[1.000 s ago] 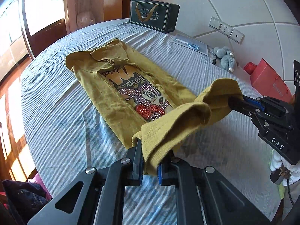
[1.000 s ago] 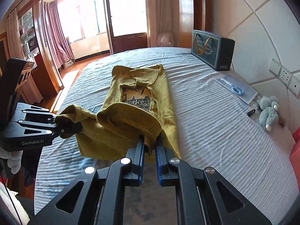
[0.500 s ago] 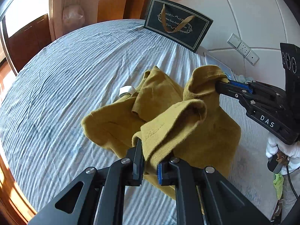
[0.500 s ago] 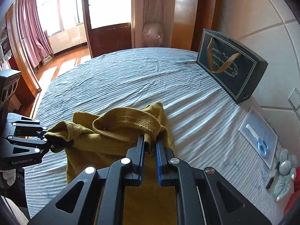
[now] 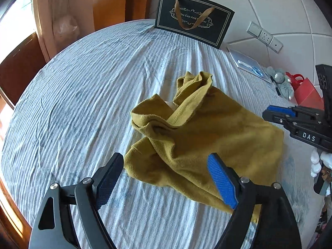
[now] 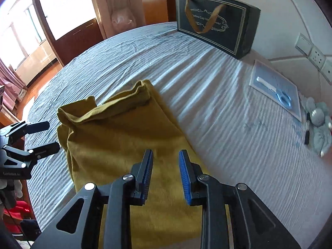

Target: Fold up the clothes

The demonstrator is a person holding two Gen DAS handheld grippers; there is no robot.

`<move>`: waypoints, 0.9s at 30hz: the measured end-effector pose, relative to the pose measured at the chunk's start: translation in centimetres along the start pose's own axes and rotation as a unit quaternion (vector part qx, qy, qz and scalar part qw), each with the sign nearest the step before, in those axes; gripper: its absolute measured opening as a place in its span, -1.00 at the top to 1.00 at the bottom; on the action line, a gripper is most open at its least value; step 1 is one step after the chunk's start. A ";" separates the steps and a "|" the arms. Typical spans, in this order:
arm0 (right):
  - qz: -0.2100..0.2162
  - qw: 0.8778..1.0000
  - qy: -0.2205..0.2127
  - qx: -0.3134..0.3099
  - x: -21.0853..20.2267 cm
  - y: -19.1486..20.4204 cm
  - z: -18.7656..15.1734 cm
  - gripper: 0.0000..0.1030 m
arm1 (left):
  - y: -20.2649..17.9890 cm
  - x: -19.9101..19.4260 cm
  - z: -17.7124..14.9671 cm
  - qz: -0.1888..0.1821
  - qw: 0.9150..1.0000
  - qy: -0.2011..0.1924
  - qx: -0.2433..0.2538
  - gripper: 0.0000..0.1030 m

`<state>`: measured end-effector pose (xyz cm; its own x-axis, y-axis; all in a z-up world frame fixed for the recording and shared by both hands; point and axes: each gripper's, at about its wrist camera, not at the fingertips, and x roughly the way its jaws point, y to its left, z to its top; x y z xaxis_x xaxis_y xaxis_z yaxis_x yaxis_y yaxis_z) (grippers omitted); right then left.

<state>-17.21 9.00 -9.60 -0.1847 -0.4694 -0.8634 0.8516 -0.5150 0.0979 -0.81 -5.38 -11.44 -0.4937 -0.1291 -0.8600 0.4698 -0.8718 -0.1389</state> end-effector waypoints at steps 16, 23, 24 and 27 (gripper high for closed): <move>-0.064 0.956 0.006 0.287 -2.7 5.7 -13.5 0.49 | -0.1 3.3 2.3 -0.056 0.980 0.019 0.190 -0.63; -0.137 0.918 -0.011 0.372 -2.8 10.4 -13.1 0.27 | 1.5 4.7 4.1 -0.080 0.954 0.026 0.289 -0.61; -0.142 0.915 -0.010 0.378 -2.7 10.8 -13.0 0.27 | 1.5 4.9 4.1 -0.081 0.951 0.026 0.298 -0.60; -0.161 0.908 -0.005 0.388 -2.3 11.6 -12.7 0.25 | 1.8 5.6 4.1 -0.085 0.943 0.028 0.319 -0.60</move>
<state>-0.67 13.20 -12.70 -0.3702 -0.2099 -0.9049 0.1527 -0.9746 0.1636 -5.69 -9.57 -14.47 -0.4741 0.0473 -0.8792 -0.1581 -0.9869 0.0322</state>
